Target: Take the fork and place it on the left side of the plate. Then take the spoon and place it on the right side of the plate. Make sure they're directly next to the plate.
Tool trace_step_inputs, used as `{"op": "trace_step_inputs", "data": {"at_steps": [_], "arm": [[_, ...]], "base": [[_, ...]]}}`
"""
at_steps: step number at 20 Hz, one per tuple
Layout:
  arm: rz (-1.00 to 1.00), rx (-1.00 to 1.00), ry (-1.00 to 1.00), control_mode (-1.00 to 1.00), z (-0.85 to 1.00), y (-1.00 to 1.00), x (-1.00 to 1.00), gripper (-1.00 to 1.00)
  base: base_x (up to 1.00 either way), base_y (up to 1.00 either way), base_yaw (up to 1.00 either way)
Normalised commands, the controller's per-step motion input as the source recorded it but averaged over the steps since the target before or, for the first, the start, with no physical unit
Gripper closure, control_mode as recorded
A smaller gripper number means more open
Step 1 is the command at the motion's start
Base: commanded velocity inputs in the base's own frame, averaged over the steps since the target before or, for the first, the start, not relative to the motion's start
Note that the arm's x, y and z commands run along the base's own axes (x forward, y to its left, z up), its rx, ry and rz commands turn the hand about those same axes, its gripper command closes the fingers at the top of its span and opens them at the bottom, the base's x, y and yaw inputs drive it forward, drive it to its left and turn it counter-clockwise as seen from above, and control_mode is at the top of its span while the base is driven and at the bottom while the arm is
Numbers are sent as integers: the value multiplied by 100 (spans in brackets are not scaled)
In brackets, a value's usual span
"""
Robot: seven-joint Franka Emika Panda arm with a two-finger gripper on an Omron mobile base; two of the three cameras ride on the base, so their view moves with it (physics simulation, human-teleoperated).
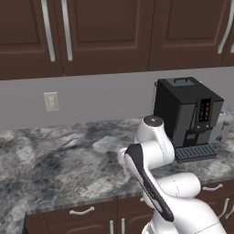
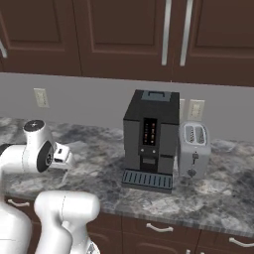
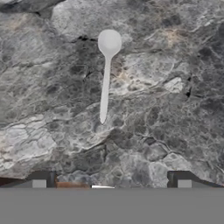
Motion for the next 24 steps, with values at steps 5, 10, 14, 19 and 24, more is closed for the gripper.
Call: {"op": "trace_step_inputs", "data": {"at_steps": [5, 10, 14, 19, 24], "arm": [[0, 0, 0, -100, -32, 2, 41, -100], [0, 0, 0, -100, -21, 12, 47, -100], [0, 0, 0, -100, -23, 16, 45, -100], [0, 0, 2, -100, -36, 17, 36, -100], [-1, 0, 1, -100, -45, 2, 15, -100]], "base": [[0, 0, 0], [0, 0, 0], [0, 0, 0], [0, 0, 0], [0, 0, 0]]}}
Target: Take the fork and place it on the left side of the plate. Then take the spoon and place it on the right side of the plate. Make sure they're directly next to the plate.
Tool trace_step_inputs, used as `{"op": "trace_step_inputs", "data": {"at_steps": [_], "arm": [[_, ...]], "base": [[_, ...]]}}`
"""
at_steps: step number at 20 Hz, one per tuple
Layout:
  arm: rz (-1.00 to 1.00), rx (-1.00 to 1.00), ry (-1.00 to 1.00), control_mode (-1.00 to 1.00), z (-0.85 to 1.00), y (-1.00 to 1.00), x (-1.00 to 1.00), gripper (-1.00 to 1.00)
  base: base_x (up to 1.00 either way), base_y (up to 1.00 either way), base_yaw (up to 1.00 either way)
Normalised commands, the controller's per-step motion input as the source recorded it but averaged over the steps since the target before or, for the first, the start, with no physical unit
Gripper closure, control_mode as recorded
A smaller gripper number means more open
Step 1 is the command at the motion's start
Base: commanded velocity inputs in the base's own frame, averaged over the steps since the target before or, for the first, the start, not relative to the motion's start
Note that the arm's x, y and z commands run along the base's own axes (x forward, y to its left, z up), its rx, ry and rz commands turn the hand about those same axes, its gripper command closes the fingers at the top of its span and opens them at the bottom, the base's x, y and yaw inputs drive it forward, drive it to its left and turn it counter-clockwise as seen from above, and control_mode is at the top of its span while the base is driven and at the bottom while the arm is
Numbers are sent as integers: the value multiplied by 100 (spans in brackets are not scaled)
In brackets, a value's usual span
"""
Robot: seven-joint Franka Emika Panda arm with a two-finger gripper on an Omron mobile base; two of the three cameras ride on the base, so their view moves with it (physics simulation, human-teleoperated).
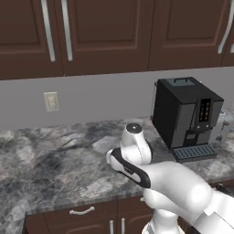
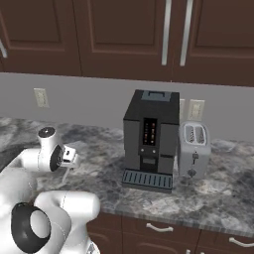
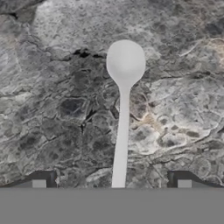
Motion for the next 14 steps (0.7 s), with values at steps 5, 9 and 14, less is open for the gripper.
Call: {"op": "trace_step_inputs", "data": {"at_steps": [5, 9, 14], "arm": [[-2, 0, 0, -100, -41, 1, 9, -100], [-2, 0, 1, -100, -37, 0, 7, -100], [-1, 0, 0, -100, -33, 0, 4, -100]], "base": [[0, 0, 0], [0, 0, 0], [0, 0, 0]]}}
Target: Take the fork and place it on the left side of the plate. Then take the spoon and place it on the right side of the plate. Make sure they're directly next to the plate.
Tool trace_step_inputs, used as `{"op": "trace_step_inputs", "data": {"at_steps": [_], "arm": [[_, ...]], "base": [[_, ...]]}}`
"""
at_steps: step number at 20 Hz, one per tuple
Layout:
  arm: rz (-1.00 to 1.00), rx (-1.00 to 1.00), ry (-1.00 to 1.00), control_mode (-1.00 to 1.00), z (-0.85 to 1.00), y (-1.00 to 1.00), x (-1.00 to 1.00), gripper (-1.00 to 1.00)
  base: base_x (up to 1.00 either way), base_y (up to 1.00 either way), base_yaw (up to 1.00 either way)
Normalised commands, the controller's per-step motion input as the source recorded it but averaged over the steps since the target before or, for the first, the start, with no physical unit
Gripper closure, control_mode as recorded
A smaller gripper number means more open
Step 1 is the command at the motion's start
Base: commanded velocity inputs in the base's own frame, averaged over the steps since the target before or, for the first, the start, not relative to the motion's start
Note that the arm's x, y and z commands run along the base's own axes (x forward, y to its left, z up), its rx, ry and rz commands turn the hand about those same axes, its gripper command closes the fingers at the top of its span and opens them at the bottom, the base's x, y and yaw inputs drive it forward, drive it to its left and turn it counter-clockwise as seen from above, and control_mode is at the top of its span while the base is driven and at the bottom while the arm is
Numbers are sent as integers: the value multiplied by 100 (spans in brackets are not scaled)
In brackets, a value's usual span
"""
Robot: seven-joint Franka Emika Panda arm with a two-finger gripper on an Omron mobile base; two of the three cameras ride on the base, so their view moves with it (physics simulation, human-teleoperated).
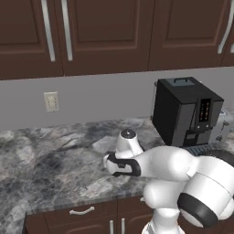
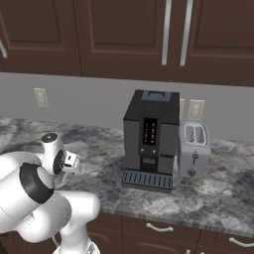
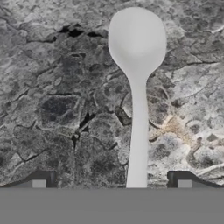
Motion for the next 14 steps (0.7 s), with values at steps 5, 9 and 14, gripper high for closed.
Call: {"op": "trace_step_inputs", "data": {"at_steps": [5, 9, 14], "arm": [[0, 0, 0, -100, -38, 7, 9, 100], [0, 0, 0, -100, -32, 8, 5, 100], [0, 0, -1, -100, -25, 16, 1, 100]], "base": [[0, 0, 0], [0, 0, 0], [0, 0, 0]]}}
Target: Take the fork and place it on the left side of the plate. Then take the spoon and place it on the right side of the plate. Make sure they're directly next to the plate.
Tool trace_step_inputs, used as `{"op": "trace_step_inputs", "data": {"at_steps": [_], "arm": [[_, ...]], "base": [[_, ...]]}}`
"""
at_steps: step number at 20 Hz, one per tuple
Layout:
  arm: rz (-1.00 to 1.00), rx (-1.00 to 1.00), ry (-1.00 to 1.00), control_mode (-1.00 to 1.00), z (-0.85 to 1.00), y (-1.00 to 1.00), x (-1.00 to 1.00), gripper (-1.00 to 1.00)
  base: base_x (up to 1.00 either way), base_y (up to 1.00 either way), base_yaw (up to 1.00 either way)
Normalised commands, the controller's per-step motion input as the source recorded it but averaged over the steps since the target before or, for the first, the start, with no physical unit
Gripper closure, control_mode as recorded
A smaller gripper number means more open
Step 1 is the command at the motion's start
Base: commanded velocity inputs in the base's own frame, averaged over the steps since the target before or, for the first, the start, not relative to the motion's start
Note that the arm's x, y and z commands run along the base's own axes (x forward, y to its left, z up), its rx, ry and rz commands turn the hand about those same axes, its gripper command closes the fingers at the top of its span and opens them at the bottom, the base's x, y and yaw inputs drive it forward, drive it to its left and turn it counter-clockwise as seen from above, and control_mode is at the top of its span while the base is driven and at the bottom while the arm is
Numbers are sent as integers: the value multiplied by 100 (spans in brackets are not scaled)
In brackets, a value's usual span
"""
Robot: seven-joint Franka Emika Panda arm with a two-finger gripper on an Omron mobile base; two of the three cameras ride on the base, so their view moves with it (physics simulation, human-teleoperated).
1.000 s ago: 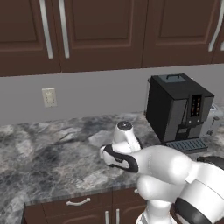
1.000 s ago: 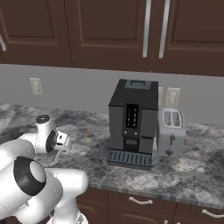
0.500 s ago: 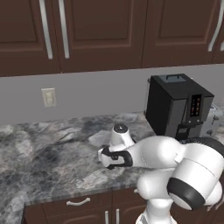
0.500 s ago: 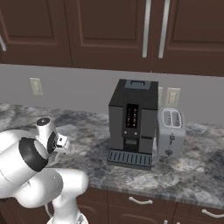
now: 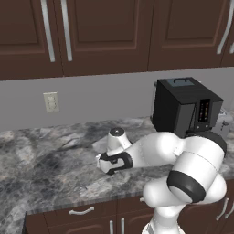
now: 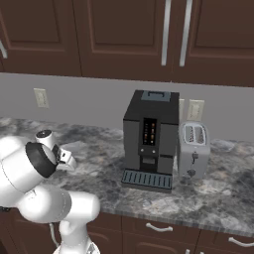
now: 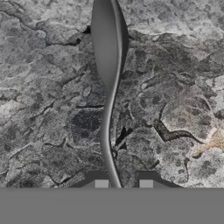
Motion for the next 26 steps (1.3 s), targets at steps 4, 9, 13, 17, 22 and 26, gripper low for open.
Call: {"op": "trace_step_inputs", "data": {"at_steps": [4, 9, 13, 17, 22, 26], "arm": [[0, 0, -5, -100, -16, 28, 0, 100], [0, 0, -7, -100, 0, 23, -7, 100], [0, 0, -10, -100, 20, 5, -33, 100], [0, 3, -12, -100, 37, 0, -59, 100], [0, 10, -6, -100, 51, -15, -66, 100], [0, 9, -2, -100, 58, -25, -63, 100]], "base": [[0, 0, 0], [0, 0, 0], [0, 0, 0], [0, 0, 0], [0, 0, 0], [0, 0, 0]]}}
